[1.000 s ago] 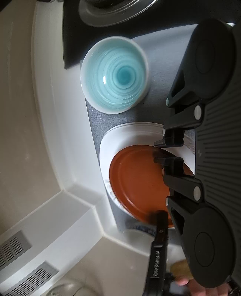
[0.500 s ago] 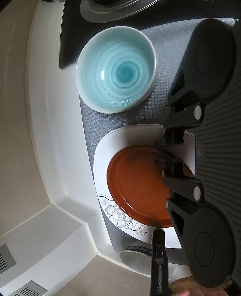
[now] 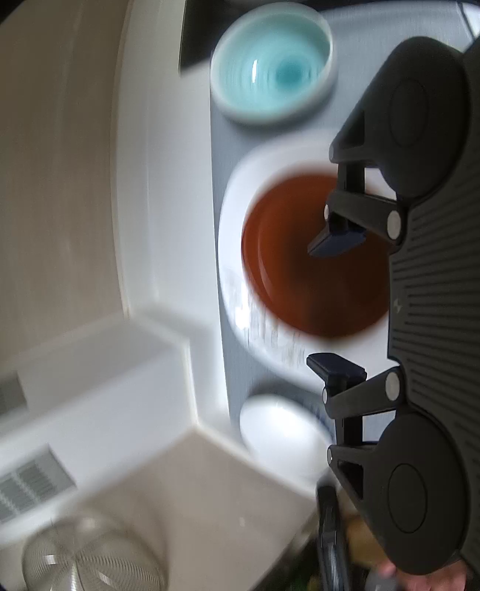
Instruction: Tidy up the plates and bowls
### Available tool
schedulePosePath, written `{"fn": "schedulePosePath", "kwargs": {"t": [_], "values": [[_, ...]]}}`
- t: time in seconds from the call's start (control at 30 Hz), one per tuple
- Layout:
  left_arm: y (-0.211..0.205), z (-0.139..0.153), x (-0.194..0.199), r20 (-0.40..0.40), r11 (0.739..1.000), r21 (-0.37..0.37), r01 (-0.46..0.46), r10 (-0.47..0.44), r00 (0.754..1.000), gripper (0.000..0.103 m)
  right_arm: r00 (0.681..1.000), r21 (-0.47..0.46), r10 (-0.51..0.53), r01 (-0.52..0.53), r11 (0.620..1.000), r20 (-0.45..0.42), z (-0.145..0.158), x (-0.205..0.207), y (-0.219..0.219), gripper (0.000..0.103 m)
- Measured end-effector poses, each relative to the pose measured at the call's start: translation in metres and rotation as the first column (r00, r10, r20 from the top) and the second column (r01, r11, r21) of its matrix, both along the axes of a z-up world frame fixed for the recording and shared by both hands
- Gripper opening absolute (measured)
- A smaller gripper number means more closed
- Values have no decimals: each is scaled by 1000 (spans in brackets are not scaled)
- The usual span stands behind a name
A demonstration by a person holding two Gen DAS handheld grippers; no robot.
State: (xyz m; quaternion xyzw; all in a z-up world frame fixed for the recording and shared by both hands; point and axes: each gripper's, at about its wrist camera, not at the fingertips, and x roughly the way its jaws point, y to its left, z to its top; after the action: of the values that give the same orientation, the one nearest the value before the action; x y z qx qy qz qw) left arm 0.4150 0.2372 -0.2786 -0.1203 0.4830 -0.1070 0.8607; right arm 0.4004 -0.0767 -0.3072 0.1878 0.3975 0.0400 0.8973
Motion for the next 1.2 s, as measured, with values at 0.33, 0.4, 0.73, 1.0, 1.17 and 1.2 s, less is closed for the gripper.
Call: {"fn": "schedulePosePath", "kwargs": {"t": [0.33, 0.4, 0.73, 1.0, 1.17, 1.2], "values": [[2, -24, 23, -55, 993, -73, -88, 84, 995, 32, 993, 110, 99, -92, 990, -60, -17, 50, 49, 31], [-1, -25, 21, -19, 995, -63, -80, 79, 997, 31, 993, 161, 82, -68, 985, -83, -25, 55, 47, 29], [4, -37, 30, -86, 989, -124, -74, 63, 994, 20, 985, 153, 115, -94, 984, -131, -36, 71, 63, 10], [17, -37, 3, -169, 987, -163, 7, -35, 985, 22, 965, 138, 189, -165, 977, -184, -30, 43, 70, 10], [11, -38, 13, -141, 995, -97, 30, -44, 989, 35, 965, 188, 197, -164, 968, -174, -35, 47, 67, 23], [7, -37, 15, -131, 997, -71, 37, -46, 990, 41, 965, 203, 196, -159, 966, -175, -35, 48, 66, 27]]}}
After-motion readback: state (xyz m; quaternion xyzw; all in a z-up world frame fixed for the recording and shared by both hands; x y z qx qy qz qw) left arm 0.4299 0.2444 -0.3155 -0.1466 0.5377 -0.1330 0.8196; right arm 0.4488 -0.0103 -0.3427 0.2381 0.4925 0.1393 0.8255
